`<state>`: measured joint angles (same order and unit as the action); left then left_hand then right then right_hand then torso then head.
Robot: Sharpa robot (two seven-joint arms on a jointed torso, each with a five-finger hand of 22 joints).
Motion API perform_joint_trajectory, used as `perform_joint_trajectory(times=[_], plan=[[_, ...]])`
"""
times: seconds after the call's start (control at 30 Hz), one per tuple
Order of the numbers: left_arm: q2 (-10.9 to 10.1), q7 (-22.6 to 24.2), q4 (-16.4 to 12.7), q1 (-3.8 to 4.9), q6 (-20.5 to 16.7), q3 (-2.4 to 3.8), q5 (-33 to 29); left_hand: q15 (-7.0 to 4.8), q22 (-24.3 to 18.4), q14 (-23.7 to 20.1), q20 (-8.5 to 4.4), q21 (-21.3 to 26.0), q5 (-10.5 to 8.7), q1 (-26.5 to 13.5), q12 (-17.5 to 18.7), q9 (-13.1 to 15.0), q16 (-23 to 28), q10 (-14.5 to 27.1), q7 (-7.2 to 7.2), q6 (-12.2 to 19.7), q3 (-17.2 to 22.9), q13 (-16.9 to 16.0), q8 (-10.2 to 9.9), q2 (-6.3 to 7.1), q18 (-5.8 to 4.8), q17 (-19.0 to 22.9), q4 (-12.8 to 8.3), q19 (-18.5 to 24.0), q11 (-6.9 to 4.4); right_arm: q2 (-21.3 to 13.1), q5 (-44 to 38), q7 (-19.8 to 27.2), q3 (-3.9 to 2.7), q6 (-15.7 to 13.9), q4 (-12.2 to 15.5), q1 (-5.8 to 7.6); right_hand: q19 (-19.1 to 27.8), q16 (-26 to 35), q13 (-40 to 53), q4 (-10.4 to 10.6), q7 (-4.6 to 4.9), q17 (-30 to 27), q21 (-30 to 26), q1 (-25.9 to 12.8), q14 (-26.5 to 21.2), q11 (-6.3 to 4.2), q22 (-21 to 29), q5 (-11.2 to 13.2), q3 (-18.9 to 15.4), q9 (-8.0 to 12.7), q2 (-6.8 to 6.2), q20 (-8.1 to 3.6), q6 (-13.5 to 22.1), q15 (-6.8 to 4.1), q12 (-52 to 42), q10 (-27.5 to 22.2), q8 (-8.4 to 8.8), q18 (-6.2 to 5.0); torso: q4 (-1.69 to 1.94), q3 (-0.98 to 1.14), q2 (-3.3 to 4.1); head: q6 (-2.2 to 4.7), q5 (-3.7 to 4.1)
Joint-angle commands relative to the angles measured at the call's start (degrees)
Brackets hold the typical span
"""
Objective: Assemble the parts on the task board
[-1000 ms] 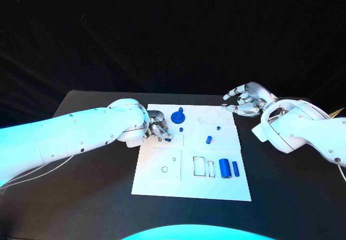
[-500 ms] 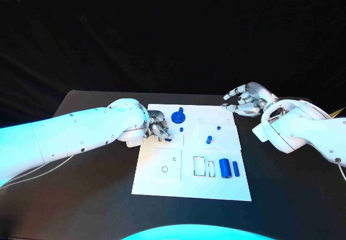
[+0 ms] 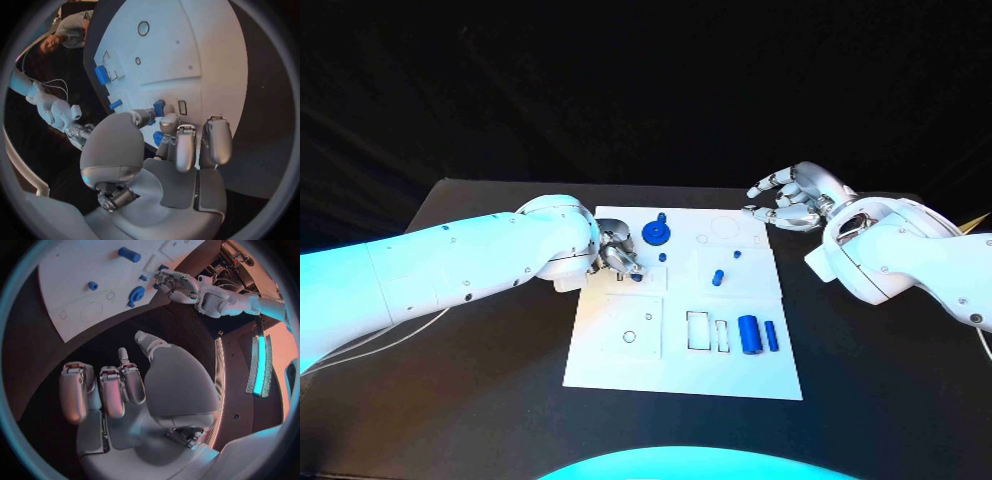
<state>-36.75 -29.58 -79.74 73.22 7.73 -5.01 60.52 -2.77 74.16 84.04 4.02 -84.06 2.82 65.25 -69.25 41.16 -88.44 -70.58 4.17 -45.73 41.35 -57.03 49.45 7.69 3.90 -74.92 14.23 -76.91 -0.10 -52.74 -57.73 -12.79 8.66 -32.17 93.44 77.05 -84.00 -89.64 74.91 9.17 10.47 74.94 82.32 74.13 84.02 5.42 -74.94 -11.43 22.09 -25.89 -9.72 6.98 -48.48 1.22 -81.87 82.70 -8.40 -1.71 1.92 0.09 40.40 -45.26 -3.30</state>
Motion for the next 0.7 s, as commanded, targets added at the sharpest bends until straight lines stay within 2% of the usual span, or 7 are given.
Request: perform_joint_trajectory(times=[0.03, 0.27, 0.7], plan=[[0.3, -0.4, 0.2, -0.22, 1.8, -0.17, -0.3, -0.44, 0.4, 5.1, -0.1, -0.3, 0.33, -0.8, -0.4, 0.3, -0.3, -0.6, -0.45, -0.9, 10.7, -0.4, 0.4, -0.15, -0.41, -12.7, -10.4, -0.6, -0.1, 0.0, -0.3, 0.5, -0.02, 0.4, 0.1, -0.04, -1.6, -0.4, 7.2, 0.3, -0.19, 15.1, -0.4, -0.5, 6.0, -0.01, -10.0, -0.2, 0.0, 0.1, -0.23, 0.19, -0.3, 0.0, 0.2, -0.4, -0.27, -0.29, -0.02, 0.02, -0.01, -0.08, 0.05], [0.6, -0.5, 0.6, -0.21, 2.0, -0.17, -0.3, -0.85, 1.4, 5.5, -0.37, -0.7, 0.33, -2.3, -1.4, 0.9, -0.9, -1.9, -0.96, -1.8, 10.8, -1.7, 0.9, -0.75, -0.63, -13.8, -10.4, -1.5, -0.55, 0.0, -0.3, 0.5, -0.02, 0.4, 0.2, -0.04, -1.6, -0.4, 7.2, 0.3, -0.19, 15.1, -0.4, -0.5, 6.0, -0.01, -10.0, -0.2, 0.0, 0.1, -0.23, 0.19, -0.3, 0.0, 0.2, -0.4, -0.27, -0.29, -0.01, 0.01, -0.01, -0.14, -0.02], [1.3, -0.5, 1.0, -0.21, 2.2, -0.21, -0.3, -1.01, 1.8, 5.5, -0.51, -0.8, 0.28, -3.0, -1.6, 1.2, -0.9, -2.3, -1.14, -2.1, 10.7, -2.1, 1.0, -0.74, -0.72, -13.9, -10.4, -1.8, -0.72, 0.0, -0.3, 0.6, -0.02, 0.5, 0.3, -0.04, -1.6, -0.4, 7.2, 0.3, -0.19, 15.1, -0.4, -0.5, 6.0, -0.01, -10.0, -0.2, 0.0, 0.1, -0.23, 0.19, -0.3, 0.0, 0.2, -0.4, -0.27, -0.29, -0.01, -0.03, 0.03, -0.39, 0.08]])
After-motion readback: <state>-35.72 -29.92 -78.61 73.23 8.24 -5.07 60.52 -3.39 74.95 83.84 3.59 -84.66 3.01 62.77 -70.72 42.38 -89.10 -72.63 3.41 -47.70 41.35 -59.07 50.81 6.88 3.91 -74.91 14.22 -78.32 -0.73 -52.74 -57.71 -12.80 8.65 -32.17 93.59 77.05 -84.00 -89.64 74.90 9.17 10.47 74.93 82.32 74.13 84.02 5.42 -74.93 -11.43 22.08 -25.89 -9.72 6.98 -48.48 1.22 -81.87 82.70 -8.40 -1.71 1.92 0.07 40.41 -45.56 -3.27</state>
